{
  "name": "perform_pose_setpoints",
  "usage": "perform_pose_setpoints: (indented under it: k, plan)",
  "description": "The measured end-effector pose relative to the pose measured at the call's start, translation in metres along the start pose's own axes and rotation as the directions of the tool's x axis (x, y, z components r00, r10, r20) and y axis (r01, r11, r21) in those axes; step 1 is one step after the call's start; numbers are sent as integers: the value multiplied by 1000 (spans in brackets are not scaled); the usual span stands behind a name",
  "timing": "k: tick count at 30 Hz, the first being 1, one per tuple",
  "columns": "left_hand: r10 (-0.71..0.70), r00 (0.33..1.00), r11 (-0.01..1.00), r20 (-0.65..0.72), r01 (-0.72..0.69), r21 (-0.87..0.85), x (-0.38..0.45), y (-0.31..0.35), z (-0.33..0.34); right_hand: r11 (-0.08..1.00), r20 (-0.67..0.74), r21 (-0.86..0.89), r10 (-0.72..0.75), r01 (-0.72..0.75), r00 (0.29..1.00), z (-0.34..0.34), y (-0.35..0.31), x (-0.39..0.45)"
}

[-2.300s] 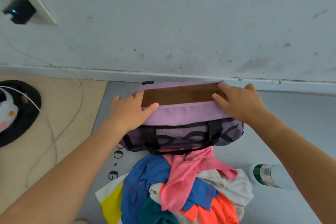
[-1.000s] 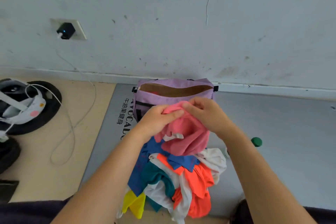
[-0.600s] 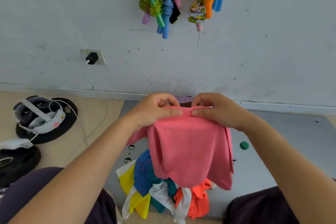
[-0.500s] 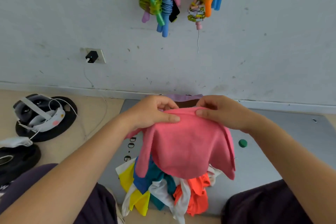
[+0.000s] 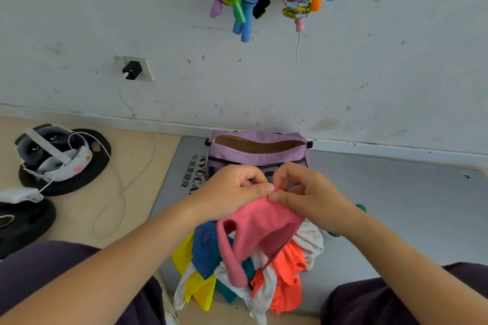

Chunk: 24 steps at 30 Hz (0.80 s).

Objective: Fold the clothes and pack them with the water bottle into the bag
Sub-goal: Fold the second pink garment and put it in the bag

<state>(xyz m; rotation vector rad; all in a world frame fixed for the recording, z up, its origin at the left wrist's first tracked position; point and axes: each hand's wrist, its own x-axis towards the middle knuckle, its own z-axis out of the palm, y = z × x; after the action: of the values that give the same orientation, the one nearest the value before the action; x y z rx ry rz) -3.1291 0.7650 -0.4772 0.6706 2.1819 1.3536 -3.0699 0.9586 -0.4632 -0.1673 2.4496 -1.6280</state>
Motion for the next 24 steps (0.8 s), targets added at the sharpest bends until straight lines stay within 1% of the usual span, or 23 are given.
perform_pose_setpoints:
  k: [2, 4, 5, 8, 10, 11, 12, 14, 16, 19, 21, 22, 24]
  plan:
    - [-6, 1000, 1000, 10, 6, -8, 0, -1, -3, 1000, 10, -8, 4, -4, 1000, -4, 2, 2]
    - [-15, 1000, 1000, 22, 15, -4, -2, -1, -8, 1000, -32, -13, 5, -5, 999, -11, 4, 3]
    - [-13, 1000, 1000, 24, 13, 1, -4, 0, -11, 1000, -74, 23, 11, -9, 997, -15, 4, 3]
    - [-3, 1000, 1000, -8, 3, 19, -6, 0, -23, 978, -187, 210, 39, 2, 982, -33, 0, 3]
    - [-9, 999, 1000, -47, 10, 30, -6, 0, -30, 960, -254, 279, 79, -5, 964, -43, -1, 2]
    - [-13, 998, 999, -69, 16, 34, -5, -1, -31, 962, -275, 269, 115, -38, 955, -45, 0, 2]
    - [-15, 996, 999, -92, 20, 50, -4, -1, -31, 971, -278, 224, 149, -87, 949, -46, 2, 1]
    - [-12, 993, 995, -119, 23, 94, -2, 0, -27, 979, -206, 130, 182, -157, 962, -41, 4, 1]
    - [-9, 995, 997, -99, 16, 78, -2, 3, -21, 982, -70, 114, 161, -152, 984, -30, 3, -2]
    - [15, 999, 1000, -45, -15, 2, -3, 5, -9, 990, 99, 94, 98, -108, 990, -13, -2, -4]
    - [21, 999, 1000, -32, -21, -12, -6, 5, -4, 991, 137, 78, 101, -112, 985, -5, -4, -5]
    - [21, 999, 1000, -28, -21, -8, -7, 4, -3, 987, 125, 78, 129, -140, 984, -2, -6, -5]
    - [7, 1000, 1000, -29, -7, -1, -8, 3, -4, 976, 41, 82, 197, -199, 980, -4, -6, -4]
